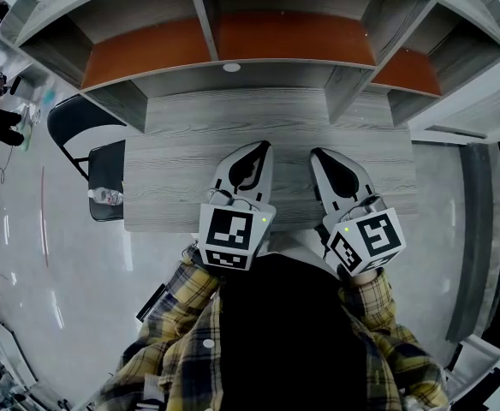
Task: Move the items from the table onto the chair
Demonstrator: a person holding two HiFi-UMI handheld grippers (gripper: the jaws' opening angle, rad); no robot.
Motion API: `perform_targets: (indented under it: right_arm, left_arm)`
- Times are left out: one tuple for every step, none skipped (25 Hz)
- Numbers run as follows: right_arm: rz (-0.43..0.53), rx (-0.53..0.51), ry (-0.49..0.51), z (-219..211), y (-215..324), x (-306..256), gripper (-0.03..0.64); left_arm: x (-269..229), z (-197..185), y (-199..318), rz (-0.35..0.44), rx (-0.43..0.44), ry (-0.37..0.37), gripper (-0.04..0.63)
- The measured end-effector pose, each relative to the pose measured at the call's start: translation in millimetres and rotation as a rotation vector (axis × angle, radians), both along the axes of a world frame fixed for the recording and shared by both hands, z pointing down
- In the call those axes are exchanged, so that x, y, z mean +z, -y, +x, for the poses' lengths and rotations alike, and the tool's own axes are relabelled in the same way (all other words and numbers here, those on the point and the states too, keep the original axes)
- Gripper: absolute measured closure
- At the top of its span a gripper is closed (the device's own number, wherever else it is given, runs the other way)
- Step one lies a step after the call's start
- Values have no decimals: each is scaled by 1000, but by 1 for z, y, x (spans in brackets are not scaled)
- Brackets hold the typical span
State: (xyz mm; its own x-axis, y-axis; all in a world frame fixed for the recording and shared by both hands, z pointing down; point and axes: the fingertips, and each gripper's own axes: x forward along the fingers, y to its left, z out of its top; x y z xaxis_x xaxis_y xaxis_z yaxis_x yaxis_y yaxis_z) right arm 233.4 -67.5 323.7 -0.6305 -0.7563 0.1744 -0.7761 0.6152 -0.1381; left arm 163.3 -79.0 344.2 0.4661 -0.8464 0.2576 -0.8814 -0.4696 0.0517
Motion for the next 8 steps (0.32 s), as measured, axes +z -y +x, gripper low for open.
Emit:
perform_targets:
  right_arm:
    - [0,0,0,1,0,0,600]
    - [0,0,1,1,0,0,600]
    - [0,-1,1,1,0,0,600]
    - [0,-1,1,1,0,0,600]
    - [0,-1,1,2,0,0,600]
    - [0,-2,1,2,0,0,600]
    - [0,-2,1,2,0,0,600]
    - [0,-2,1,2,-1,0,600]
  left_arm:
    - [0,1,0,0,1,0,592]
    - [0,1,0,-1,2,0,592]
    - [1,2,0,-1,2,0,592]
    - [1,2,0,-2,2,0,592]
    - [1,2,0,-3,1,-1,592]
    - [2,2,0,-4,0,-1,592]
    - [2,2,0,-4,-1,-1,592]
    - [2,3,-1,-5,-2,-1,592]
